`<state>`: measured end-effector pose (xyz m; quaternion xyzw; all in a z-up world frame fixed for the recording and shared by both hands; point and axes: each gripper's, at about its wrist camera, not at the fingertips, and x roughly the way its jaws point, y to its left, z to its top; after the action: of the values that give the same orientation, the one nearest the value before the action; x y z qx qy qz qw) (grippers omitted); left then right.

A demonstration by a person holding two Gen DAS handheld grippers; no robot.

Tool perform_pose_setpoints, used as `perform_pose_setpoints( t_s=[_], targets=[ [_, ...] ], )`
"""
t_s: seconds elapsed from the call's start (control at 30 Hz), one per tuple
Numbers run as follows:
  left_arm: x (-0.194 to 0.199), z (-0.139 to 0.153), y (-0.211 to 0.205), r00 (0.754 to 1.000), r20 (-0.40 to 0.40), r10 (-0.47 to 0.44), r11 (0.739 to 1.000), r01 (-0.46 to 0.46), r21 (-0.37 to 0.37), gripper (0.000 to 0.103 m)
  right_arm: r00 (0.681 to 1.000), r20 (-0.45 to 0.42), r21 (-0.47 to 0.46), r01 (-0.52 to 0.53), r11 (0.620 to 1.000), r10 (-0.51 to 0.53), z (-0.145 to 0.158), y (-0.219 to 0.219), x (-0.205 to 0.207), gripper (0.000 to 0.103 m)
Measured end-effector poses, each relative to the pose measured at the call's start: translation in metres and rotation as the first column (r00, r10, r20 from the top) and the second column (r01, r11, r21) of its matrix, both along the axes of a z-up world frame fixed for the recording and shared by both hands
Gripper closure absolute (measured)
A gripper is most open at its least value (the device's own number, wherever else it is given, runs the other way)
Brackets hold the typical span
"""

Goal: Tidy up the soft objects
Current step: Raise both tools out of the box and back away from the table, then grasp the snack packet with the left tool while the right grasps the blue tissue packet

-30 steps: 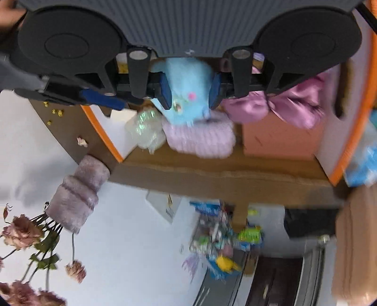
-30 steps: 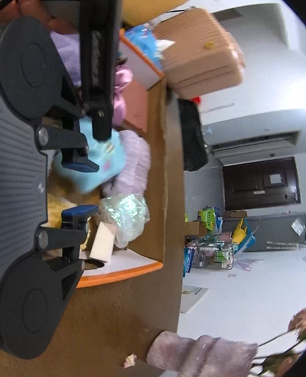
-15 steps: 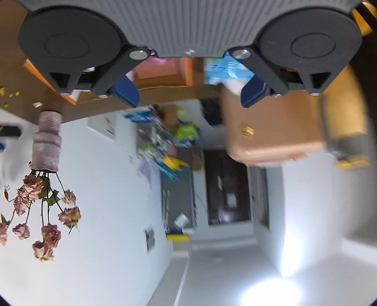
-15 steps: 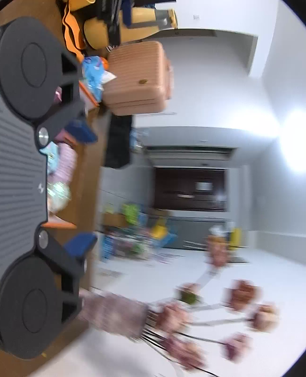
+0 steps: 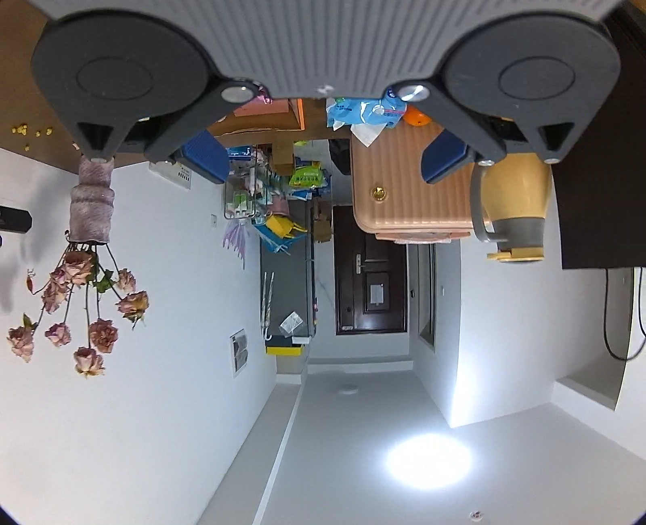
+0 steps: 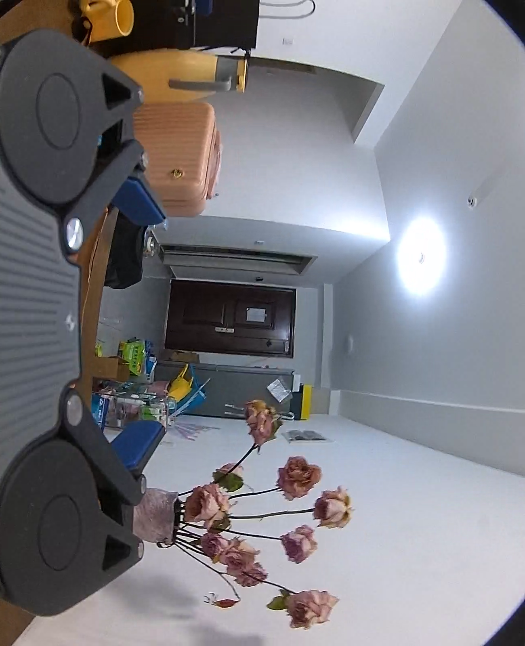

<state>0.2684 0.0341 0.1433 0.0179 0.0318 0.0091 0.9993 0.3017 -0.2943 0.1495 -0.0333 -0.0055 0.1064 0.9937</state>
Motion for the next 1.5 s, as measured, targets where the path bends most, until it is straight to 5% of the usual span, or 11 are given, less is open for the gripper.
perform_pose_setpoints(
  t_s=[0.27,0.5,0.73,1.03,1.27,1.5],
  targets=[
    [-0.042,-0.024,-0.001,0.999,-0.04,0.016,1.0,-0.015,0.025,0.0,1.0,-0.008,0.053,-0.008,0.999,0.009,-0.024,0.001,-0.059,0.0],
    [-0.113,-0.085,0.005,0.994,-0.106,-0.04,0.994,0.029,-0.107,0.0,0.992,-0.109,0.086,-0.055,0.995,0.064,-0.09,0.002,-0.129,0.0],
    [-0.14,-0.115,-0.009,0.984,-0.168,-0.054,0.999,0.052,-0.015,0.0,0.963,-0.249,0.079,-0.082,0.993,0.099,-0.149,0.014,-0.169,0.0],
    [-0.091,-0.128,-0.027,0.967,-0.248,-0.065,0.998,0.057,-0.039,0.0,0.954,-0.282,0.114,-0.076,0.991,0.106,-0.15,0.009,-0.148,0.0],
    [-0.019,-0.138,-0.058,0.957,-0.275,-0.086,0.995,0.094,0.018,0.0,0.936,-0.342,0.103,-0.051,0.993,0.084,-0.157,0.003,-0.097,0.0],
    [0.075,-0.153,-0.079,0.901,-0.418,-0.118,0.992,0.123,-0.014,0.011,0.922,-0.383,0.071,-0.029,0.997,0.054,-0.16,-0.004,-0.021,0.0]
  ],
)
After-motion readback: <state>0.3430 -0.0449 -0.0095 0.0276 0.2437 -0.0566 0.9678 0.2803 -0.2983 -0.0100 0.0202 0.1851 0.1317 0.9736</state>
